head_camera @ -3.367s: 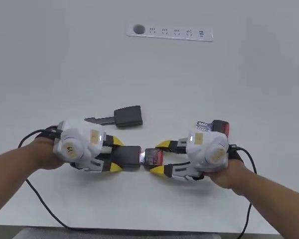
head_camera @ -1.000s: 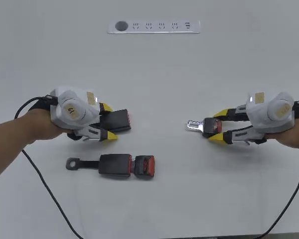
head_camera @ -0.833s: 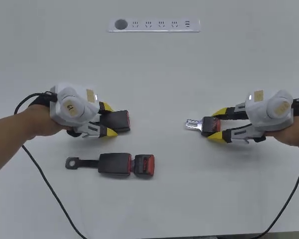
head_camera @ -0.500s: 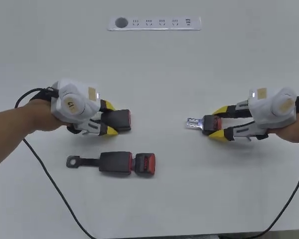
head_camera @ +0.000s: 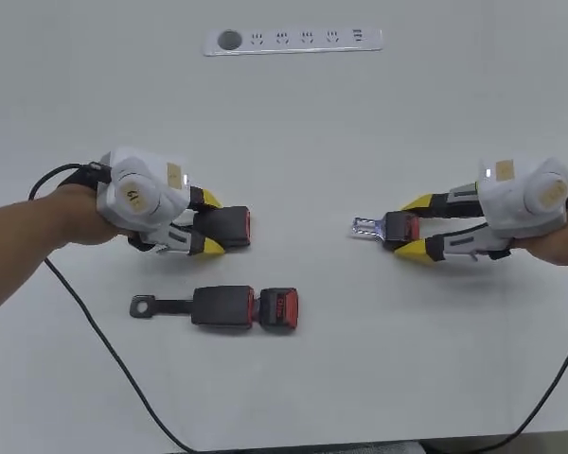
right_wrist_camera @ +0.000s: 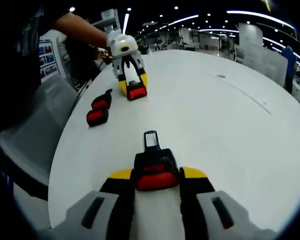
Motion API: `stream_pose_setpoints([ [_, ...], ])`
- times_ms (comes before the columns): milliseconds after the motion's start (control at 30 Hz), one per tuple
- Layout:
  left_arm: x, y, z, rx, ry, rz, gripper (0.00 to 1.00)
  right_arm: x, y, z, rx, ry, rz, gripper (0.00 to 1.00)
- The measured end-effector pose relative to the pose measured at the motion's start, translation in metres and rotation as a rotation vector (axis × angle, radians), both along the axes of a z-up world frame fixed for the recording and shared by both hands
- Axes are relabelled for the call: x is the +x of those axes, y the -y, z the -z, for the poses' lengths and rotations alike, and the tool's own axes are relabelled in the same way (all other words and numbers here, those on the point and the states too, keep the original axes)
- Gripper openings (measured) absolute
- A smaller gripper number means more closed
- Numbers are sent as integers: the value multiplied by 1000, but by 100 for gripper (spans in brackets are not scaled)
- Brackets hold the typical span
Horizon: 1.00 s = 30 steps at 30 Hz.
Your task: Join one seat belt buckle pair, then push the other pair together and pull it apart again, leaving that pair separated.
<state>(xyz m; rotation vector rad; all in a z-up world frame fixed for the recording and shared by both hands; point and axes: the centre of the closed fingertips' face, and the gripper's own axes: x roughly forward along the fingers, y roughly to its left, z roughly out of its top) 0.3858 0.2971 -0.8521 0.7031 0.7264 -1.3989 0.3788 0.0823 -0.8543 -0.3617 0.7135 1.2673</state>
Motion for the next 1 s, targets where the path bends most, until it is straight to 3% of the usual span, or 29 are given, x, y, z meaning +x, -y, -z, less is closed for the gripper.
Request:
stream_pose_setpoints([
  [400, 2, 1, 2, 10, -4, 5, 35, 3, -29, -5, 66, -1, -6, 35],
  [1000, 4, 1, 3, 25, -6, 26, 35, 7, -79, -3, 92, 16, -66, 35],
])
